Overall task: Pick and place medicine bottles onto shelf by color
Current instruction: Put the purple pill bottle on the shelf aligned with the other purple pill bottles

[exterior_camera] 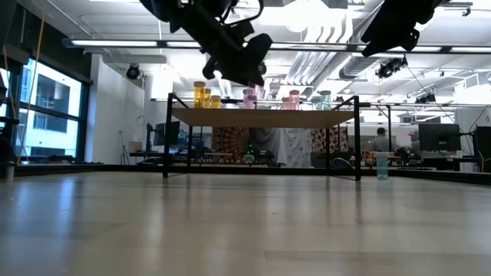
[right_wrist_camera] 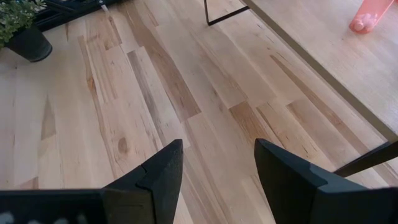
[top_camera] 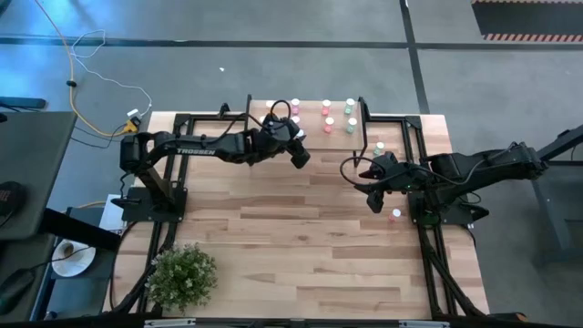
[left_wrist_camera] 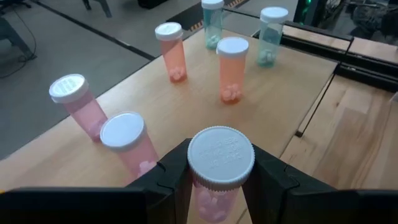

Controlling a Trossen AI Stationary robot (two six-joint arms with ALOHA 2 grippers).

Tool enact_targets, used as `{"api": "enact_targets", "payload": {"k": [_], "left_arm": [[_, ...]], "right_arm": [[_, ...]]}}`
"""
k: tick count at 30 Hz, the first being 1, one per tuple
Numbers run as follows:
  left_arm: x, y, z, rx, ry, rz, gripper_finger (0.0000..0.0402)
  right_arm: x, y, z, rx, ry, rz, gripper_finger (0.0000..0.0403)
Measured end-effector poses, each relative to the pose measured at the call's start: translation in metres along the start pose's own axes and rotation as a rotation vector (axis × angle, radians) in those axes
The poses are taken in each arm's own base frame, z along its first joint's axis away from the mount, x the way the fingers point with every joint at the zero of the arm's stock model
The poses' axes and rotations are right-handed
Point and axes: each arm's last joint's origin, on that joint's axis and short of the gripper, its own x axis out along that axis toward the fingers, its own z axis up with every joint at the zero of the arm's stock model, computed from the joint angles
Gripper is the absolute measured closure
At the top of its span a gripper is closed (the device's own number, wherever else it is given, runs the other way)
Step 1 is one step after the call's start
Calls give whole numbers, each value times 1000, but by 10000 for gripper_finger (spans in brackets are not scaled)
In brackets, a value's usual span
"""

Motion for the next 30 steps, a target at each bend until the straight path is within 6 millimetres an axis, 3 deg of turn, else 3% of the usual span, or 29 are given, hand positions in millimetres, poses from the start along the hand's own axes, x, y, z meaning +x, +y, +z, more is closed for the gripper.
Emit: {"api": "enact_targets", "payload": {"k": [9,30], "left_arm": [[11,-4,-10,17,15,53,293],[15,-8,-8,-14,-22,-8,293]], "right_arm": [[0,0,0,0,0,0,213],[0,0,0,0,0,0,213]]}}
